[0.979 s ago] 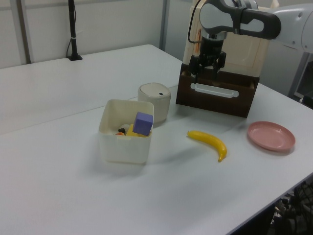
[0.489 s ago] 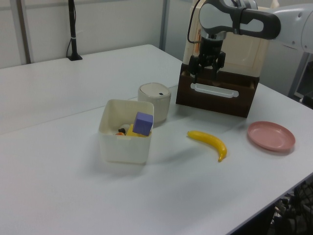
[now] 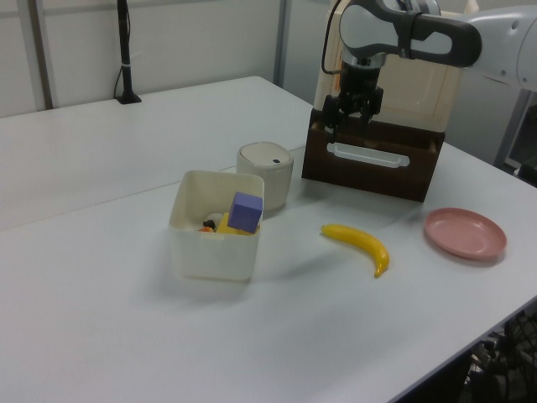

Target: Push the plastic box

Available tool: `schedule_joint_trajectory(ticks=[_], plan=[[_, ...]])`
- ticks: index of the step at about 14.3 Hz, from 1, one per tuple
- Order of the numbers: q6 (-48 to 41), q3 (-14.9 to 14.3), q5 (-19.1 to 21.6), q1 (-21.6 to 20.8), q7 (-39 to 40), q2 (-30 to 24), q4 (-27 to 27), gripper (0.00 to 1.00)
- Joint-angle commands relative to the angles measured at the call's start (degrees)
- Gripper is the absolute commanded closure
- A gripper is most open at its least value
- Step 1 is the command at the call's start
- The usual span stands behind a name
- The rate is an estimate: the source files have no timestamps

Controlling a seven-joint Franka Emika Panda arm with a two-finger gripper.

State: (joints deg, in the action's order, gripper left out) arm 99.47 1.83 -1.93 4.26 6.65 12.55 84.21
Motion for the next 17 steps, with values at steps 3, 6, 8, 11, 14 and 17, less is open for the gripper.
schedule_joint_trajectory(ticks=[3,6,8,11,14,17], plan=[[0.7,-0.1,0.3,-0.2,21.2,-0.6,2.3,0.00],[0.6,0.0,0.3,-0.4,33.8,-0.6,2.7,0.00],[0.6,0.3,0.3,-0.9,38.2,-0.2,2.8,0.00],[0.6,0.3,0.3,-4.2,41.7,2.0,3.3,0.00],[1.3,0.3,0.1,-7.3,41.9,5.4,3.1,0.00],[6.3,0.3,-0.2,-9.3,41.4,7.6,3.3,0.00]])
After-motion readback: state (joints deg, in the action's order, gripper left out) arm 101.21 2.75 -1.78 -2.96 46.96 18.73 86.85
